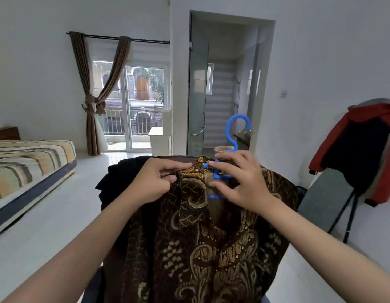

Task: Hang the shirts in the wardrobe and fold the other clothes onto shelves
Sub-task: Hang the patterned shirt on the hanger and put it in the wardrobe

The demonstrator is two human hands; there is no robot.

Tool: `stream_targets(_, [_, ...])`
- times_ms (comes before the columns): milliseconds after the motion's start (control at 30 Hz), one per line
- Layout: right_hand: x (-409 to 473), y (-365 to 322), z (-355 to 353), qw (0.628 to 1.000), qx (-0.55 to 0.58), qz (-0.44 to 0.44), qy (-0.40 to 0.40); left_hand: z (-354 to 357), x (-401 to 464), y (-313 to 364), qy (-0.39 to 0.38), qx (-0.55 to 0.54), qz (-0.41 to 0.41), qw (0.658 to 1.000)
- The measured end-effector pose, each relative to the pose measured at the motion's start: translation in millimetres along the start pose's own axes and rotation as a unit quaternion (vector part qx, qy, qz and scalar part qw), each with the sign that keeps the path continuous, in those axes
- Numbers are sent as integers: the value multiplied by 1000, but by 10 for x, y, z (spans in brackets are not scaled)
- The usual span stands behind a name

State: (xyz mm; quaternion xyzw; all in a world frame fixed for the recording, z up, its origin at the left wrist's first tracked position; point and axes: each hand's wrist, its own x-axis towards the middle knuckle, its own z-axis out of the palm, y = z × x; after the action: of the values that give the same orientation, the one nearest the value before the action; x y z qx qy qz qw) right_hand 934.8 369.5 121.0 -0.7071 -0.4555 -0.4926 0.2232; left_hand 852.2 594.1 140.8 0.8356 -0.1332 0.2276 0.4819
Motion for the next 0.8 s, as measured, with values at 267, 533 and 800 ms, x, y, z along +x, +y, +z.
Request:
stream_targets(267, [-43,19,-362,995,-100,-21,-7,56,-158,261,-21,-9,27,999])
stream_targets(533, [-61,-124,-989,991,-125,29,-36,163,-438,724,-45,64,102,992])
stream_targets(800, [-284,-483,-1894,986,-119,93,-65,418,-906,1247,-53,-16,99,994])
